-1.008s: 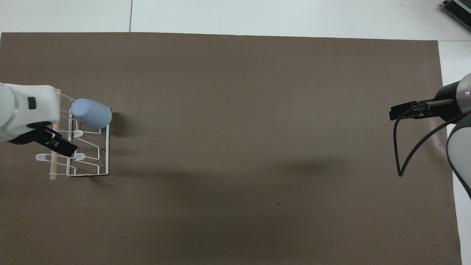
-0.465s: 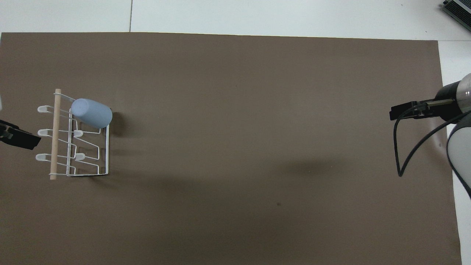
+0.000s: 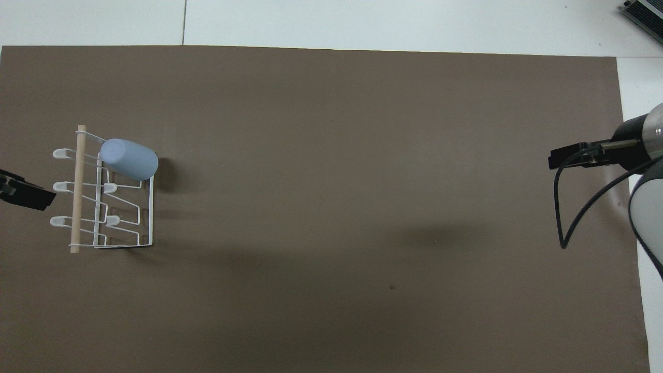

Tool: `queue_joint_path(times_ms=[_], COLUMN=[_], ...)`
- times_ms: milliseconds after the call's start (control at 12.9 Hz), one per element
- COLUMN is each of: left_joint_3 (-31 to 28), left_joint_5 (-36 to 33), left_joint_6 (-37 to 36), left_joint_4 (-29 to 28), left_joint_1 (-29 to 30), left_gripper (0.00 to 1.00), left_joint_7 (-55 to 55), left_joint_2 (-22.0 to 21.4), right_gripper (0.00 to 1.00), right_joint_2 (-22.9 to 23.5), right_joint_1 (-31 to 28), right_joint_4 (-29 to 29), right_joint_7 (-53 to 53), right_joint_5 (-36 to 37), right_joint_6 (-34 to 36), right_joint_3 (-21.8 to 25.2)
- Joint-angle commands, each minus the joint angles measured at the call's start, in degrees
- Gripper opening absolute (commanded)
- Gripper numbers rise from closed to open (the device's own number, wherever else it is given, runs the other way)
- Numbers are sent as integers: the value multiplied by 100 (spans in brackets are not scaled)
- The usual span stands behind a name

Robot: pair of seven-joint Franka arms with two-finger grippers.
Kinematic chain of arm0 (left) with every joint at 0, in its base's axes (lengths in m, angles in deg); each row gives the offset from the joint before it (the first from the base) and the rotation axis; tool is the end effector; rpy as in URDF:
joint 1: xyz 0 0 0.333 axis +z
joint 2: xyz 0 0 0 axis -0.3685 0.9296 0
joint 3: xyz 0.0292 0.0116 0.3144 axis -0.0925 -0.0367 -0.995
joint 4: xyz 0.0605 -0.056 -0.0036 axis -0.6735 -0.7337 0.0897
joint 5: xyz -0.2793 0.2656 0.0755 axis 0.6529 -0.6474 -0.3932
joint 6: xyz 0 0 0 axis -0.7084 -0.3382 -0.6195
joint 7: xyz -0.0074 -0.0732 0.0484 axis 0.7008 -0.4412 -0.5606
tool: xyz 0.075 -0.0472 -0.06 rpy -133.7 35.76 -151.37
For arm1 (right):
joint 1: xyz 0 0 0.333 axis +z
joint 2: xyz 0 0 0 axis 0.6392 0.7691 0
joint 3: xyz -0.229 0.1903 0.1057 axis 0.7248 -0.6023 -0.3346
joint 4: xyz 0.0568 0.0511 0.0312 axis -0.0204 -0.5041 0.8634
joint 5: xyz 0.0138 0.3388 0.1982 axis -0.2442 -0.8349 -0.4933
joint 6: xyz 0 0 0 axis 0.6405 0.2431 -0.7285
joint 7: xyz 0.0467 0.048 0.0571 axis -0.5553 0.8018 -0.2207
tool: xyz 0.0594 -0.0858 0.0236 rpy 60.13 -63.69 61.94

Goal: Hang cup on cup holder

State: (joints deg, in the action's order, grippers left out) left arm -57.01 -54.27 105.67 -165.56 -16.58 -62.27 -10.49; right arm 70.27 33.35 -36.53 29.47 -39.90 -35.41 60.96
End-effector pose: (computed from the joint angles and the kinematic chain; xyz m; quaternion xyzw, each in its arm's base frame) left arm 0.5275 -0.0116 0.6181 -0.9716 0.2287 0.0237 0.0567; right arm 0.5666 -0.0099 0.5829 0.9991 0.0299 0.0288 0.0035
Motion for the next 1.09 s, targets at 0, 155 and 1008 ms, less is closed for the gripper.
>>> queue_joint_path(times_ms=[0, 155, 1008], left_joint_3=[28, 28, -51], left_joint_5=[95, 95, 226], left_joint_6=[-96, -87, 19], left_joint_4=[-17, -17, 36], left_joint_1=[68, 76, 121], left_gripper=[100, 100, 100], left_joint_7=[-55, -55, -300], left_joint_2=[-94, -94, -50], right_gripper=[100, 100, 100], right_joint_2=[-96, -96, -96], right_joint_1=[-30, -30, -30], right_joint_4=[-78, -78, -78], right_joint_7=[-49, -49, -49], right_joint_5=[-129, -129, -129], right_joint_6=[51, 51, 51], right_joint_3=[14, 14, 5])
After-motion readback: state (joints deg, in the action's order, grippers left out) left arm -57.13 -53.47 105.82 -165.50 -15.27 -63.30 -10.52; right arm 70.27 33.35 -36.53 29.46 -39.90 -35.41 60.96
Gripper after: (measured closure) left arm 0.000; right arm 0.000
